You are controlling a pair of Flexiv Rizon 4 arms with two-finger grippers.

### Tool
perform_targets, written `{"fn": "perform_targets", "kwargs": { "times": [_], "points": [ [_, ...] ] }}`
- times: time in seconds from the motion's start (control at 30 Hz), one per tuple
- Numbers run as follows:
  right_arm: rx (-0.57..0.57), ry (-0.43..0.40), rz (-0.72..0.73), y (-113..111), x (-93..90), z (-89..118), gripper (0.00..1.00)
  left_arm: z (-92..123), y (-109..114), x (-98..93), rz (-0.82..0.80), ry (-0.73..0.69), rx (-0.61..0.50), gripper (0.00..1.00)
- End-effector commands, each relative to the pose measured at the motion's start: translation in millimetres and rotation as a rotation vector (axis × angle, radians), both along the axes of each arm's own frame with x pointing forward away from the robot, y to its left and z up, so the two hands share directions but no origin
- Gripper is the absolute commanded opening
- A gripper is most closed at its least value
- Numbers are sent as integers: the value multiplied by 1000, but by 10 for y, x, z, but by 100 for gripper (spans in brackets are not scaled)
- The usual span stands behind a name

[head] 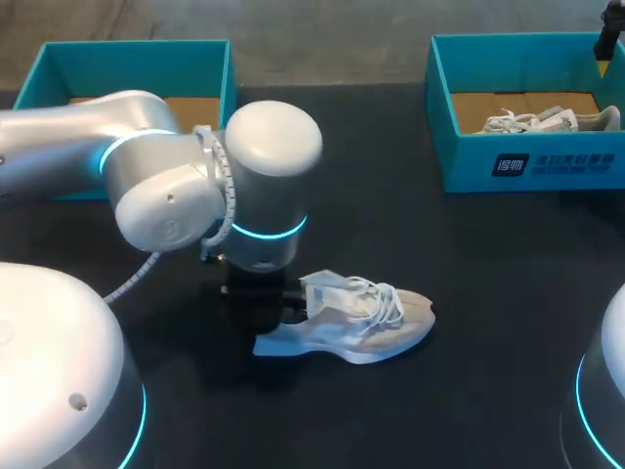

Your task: Take the shoe out of the shoebox, open the shoe tongue, remove and reinsert the insole, then place the shoe into the shoebox

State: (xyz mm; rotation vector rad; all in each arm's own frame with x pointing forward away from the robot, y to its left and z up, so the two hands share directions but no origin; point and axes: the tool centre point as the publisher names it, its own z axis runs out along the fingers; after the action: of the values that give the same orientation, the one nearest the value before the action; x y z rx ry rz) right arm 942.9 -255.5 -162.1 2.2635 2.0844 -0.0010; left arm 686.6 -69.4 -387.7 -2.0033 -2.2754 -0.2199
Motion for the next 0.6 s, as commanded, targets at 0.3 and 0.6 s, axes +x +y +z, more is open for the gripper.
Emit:
{"fn": "perform_targets", "kwargs": {
  "times": [0.3, 0.6],
  "points": [
    [-1, -1, -1, 2, -5, -3, 100, -51, -56, 2, -31, -2, -19, 0],
    [-1, -1, -1, 2, -5, -3, 100, 8, -15, 10, -51, -13, -63, 58]
  ]
}}
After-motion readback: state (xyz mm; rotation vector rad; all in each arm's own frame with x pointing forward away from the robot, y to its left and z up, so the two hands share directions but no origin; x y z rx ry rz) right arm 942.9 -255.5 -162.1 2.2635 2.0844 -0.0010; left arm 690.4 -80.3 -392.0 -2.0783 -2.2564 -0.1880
